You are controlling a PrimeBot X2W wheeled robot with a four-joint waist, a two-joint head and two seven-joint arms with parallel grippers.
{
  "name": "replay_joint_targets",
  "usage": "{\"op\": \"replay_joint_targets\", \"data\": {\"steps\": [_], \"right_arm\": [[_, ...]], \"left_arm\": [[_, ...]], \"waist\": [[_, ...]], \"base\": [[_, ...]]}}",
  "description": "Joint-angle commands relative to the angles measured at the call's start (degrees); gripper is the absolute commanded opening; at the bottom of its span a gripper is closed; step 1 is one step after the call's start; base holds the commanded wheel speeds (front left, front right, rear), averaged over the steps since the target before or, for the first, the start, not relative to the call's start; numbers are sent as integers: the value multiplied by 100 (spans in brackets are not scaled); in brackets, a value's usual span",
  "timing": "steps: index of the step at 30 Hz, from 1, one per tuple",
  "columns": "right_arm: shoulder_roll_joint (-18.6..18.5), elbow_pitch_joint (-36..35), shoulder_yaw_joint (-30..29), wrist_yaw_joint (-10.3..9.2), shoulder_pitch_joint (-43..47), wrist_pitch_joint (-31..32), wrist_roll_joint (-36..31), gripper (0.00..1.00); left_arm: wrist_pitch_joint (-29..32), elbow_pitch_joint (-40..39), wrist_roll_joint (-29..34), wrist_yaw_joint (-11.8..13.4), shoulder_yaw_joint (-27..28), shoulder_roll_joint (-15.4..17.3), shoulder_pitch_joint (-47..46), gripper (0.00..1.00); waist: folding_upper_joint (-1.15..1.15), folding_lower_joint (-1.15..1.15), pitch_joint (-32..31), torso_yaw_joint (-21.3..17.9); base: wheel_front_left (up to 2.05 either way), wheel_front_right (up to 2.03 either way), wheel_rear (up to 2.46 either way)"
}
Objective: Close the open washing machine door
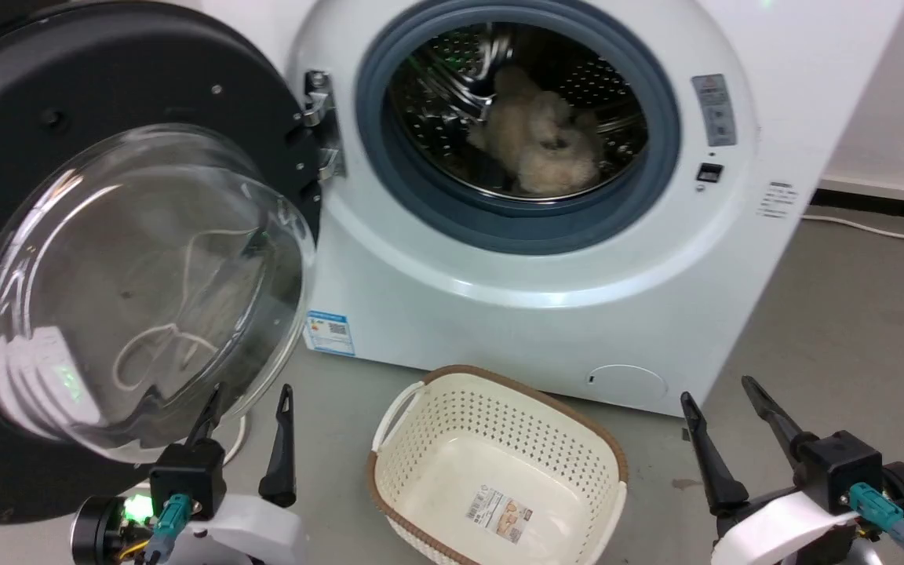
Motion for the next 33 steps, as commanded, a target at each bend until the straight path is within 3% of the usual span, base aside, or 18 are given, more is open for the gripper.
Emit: {"op": "replay_joint_targets", "data": {"steps": [1,33], "right_arm": [[7,12,24,2,67,-55,19,100],[-217,414,802,3,-270,-463,159,100]], "left_arm": [[-51,-5,-43,0,13,25,81,100],[-458,-395,-167,253,152,-17,476,100]], "waist": [[0,0,18,65],[0,0,85,926]], "base": [[0,0,0],[-8,-8,-8]]}}
